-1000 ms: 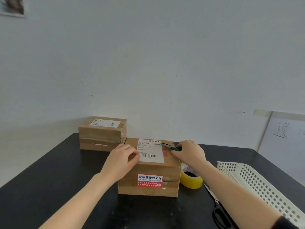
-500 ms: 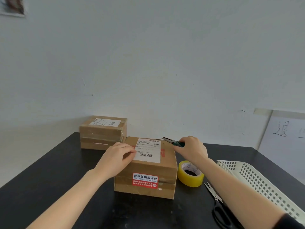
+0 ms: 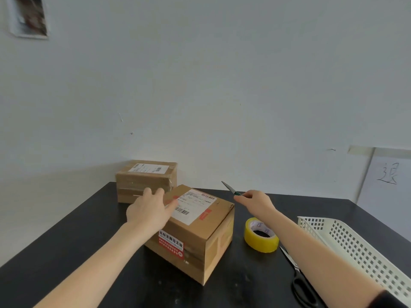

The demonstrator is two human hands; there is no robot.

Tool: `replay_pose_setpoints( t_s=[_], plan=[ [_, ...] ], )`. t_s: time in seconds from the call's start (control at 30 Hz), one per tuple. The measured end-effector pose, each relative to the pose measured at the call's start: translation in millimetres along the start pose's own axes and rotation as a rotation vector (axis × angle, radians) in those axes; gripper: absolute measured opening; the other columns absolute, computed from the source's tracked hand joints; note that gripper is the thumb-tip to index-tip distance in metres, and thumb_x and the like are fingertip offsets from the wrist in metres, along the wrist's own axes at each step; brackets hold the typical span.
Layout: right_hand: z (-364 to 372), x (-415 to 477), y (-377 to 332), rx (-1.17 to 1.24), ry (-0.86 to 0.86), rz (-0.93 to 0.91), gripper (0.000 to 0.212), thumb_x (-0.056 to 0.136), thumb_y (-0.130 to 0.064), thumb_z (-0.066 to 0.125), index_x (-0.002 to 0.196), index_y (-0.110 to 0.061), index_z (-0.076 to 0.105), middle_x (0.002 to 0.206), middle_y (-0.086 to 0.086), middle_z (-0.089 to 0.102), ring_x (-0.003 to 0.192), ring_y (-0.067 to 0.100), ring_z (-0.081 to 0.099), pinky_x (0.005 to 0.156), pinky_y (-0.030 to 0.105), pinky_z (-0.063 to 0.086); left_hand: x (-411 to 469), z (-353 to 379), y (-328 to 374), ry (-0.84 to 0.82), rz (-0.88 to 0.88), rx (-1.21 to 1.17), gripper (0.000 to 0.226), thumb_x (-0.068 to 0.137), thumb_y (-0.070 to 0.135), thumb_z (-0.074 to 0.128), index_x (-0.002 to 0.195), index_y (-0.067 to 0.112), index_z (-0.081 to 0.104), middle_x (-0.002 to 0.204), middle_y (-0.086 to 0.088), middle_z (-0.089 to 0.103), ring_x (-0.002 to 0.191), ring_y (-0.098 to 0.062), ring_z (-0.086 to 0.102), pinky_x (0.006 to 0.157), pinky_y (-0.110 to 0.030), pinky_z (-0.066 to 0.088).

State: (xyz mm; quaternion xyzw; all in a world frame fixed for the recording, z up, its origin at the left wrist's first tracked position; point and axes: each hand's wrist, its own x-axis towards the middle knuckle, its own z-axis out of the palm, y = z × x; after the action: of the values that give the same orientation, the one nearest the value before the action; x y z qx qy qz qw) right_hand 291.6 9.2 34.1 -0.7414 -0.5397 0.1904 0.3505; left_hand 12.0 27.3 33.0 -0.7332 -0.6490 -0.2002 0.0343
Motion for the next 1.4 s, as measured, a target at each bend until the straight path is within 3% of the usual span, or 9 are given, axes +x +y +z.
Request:
replay_pose_setpoints(
  t_s=[0.1,0.27,0.4,0.73,0.8,0.9,1.07,1.3,1.4],
  plan=[
    [9,3,0,0.102,-0.017,0.047,0.032,0.092,-0.041,0.06,0.099,-0.01,0.067,0.074,0.001,0.057,0.063,0.011,0.047,0.055,0.022,0.037,-3,2,3,-0.203,-0.028,0.087,0.079,0.081,0.079,0.028,0.142,0.029,0.028,0.137,-0.008,0.041,0.107,-0.023,0.057,0.064,-0.029,0.042],
    [15,3,-3,0.152,-0.044,0.073,0.034,0.092,-0.041,0.059,0.101,-0.009,0.067,0.076,0.0,0.059,0.064,0.011,0.049,0.054,0.022,0.035,-3,6,0,-0.299,0.0,0.012,0.077,0.076,0.081,0.036,0.135,0.031,0.037,0.125,0.0,0.053,0.098,-0.017,0.059,0.069,-0.03,0.051],
    [9,-2,3,0.188,-0.08,0.095,0.034,0.093,-0.04,0.059,0.105,-0.009,0.065,0.088,0.007,0.066,0.074,0.014,0.056,0.062,0.023,0.045,6,2,-2,-0.353,0.047,-0.086,0.074,0.078,0.074,0.048,0.135,0.028,0.038,0.125,0.005,0.056,0.1,-0.013,0.058,0.079,-0.033,0.053],
    [-18,-31,27,0.4,-0.346,0.123,0.033,0.095,-0.041,0.057,0.103,-0.011,0.067,0.093,0.015,0.068,0.079,0.022,0.063,0.075,0.041,0.054,25,8,1,-0.42,0.044,-0.38,0.057,0.09,0.041,0.059,0.138,0.021,0.037,0.137,-0.003,0.048,0.102,-0.013,0.048,0.081,-0.026,0.046],
    [-22,-38,31,0.472,-0.395,0.14,0.036,0.096,-0.038,0.056,0.108,-0.007,0.067,0.093,0.012,0.07,0.085,0.022,0.065,0.083,0.043,0.054,31,11,-1,-0.439,0.031,-0.455,0.054,0.09,0.037,0.06,0.137,0.022,0.039,0.137,-0.004,0.047,0.107,-0.015,0.048,0.086,-0.031,0.048],
    [-27,-48,34,0.549,-0.491,0.16,0.036,0.098,-0.036,0.053,0.113,-0.005,0.066,0.095,0.011,0.071,0.089,0.02,0.066,0.079,0.037,0.054,38,17,-3,-0.414,0.036,-0.508,0.048,0.091,0.031,0.06,0.135,0.023,0.043,0.141,-0.006,0.044,0.125,-0.021,0.044,0.095,-0.036,0.046],
    [-30,-55,34,0.602,-0.668,0.136,0.034,0.1,-0.033,0.05,0.112,-0.005,0.065,0.104,0.012,0.069,0.097,0.023,0.062,0.083,0.043,0.051,38,26,2,-0.317,0.133,-0.493,0.037,0.098,0.024,0.048,0.134,0.027,0.043,0.146,-0.001,0.041,0.135,-0.02,0.037,0.098,-0.033,0.041],
    [-20,-37,28,0.444,-0.394,0.092,0.032,0.095,-0.038,0.058,0.107,-0.011,0.068,0.099,0.006,0.075,0.088,0.019,0.068,0.083,0.041,0.055,26,11,12,-0.164,0.202,-0.21,0.045,0.091,0.044,0.053,0.133,0.03,0.045,0.138,-0.005,0.04,0.124,-0.023,0.043,0.098,-0.034,0.04],
    [-12,-24,22,0.296,-0.235,0.076,0.03,0.094,-0.041,0.058,0.1,-0.014,0.068,0.099,0.008,0.074,0.083,0.018,0.065,0.082,0.039,0.056,14,-7,18,-0.268,0.318,-0.163,0.059,0.083,0.06,0.056,0.136,0.037,0.041,0.139,0.001,0.036,0.131,-0.021,0.031,0.105,-0.04,0.035]
  ],
)
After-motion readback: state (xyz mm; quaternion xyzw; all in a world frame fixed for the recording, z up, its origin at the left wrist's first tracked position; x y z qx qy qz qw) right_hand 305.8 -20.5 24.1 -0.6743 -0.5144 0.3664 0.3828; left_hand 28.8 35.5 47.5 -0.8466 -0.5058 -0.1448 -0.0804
